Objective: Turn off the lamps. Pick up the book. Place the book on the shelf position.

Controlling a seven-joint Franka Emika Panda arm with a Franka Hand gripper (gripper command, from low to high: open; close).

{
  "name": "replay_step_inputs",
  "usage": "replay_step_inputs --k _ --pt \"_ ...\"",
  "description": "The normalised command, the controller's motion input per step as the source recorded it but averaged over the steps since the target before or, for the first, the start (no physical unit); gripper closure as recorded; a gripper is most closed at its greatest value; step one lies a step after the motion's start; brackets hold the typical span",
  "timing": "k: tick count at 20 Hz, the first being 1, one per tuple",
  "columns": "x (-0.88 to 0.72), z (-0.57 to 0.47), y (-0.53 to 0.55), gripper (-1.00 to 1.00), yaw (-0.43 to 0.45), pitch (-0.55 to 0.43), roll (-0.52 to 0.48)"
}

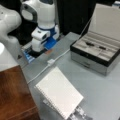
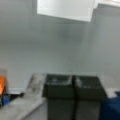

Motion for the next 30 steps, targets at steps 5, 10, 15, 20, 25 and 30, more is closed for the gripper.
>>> replay_step_inputs --k 5,10,15,20,25,30 --pt "0.06 0.19 -0.26 1.0 0.015 -0.177 0.166" --pt "0.2 0.11 -0.1 -1.0 -0.004 -0.077 0.123" --pt "0.21 0.12 0.1 -1.0 -0.045 -0.001 0.084" --pt "0.17 0.21 0.18 -1.0 -0.097 0.063 0.068" --pt "0.13 0.24 0.13 -1.0 -0.105 0.137 0.03" --pt "0.25 0.26 0.05 -1.0 -0.144 0.225 -0.001"
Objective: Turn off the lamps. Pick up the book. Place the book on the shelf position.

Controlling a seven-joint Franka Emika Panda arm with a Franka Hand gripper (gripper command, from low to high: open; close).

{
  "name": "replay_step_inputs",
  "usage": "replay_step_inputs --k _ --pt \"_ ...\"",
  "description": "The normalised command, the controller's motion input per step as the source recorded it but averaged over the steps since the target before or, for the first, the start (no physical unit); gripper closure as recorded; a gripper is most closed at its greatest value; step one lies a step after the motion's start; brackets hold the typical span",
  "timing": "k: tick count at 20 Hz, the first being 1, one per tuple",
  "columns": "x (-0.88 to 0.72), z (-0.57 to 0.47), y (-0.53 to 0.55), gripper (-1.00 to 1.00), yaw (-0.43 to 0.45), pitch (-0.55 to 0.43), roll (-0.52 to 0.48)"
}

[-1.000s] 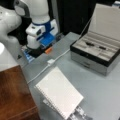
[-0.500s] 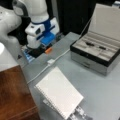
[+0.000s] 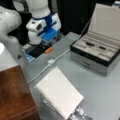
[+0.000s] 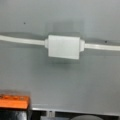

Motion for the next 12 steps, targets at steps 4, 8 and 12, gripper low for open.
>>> replay_step_inputs --k 4,8,12 --pt "0.48 0.3 0.02 -1.0 -0.151 0.28 0.0" --pt "0.71 0.32 -0.03 -1.0 -0.1 0.344 -0.025" --pt "0.83 0.32 -0.03 -1.0 -0.05 0.364 -0.05"
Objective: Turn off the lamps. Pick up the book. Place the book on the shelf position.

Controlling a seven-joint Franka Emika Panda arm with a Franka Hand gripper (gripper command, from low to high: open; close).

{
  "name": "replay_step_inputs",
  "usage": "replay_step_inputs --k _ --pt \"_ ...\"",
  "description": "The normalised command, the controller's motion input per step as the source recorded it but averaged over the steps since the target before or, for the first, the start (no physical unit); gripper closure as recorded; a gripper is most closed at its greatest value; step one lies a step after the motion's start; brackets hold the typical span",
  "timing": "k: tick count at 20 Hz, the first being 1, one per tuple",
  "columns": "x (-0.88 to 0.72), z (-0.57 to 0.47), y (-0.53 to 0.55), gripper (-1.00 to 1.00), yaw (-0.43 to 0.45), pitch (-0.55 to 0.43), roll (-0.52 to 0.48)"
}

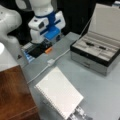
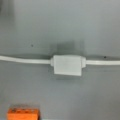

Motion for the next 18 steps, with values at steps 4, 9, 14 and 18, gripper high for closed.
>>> replay_step_inputs --k 4,9,14,18 --pt "0.65 0.29 -0.02 -1.0 0.096 0.33 -0.065" --pt "0.62 0.34 -0.07 -1.0 0.196 0.315 -0.065" --pt "0.72 0.21 -0.18 -1.0 0.259 0.306 -0.137" --pt "0.71 0.1 -0.23 -1.0 0.282 0.285 -0.17"
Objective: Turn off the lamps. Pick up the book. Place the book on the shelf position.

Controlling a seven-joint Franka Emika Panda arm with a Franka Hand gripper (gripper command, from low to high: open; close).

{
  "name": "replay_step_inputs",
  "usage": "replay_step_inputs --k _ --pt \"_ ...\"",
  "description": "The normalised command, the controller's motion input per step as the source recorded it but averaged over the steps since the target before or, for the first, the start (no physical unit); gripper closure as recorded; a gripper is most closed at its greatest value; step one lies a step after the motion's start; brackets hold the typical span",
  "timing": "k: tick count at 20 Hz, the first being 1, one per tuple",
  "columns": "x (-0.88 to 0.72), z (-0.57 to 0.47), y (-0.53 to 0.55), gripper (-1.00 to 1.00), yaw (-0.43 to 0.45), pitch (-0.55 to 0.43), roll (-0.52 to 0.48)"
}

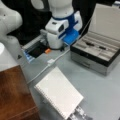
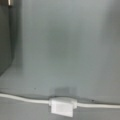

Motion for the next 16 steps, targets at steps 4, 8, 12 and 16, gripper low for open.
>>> replay_step_inputs --k 4,8,12,16 --pt "0.55 0.09 -0.18 -1.0 0.244 0.267 -0.226" --pt "0.4 0.09 -0.11 -1.0 0.249 0.276 -0.41" --pt "0.32 0.05 -0.03 -1.0 0.203 0.246 -0.54" --pt "0.27 -0.02 0.03 -1.0 0.146 0.2 -0.575"
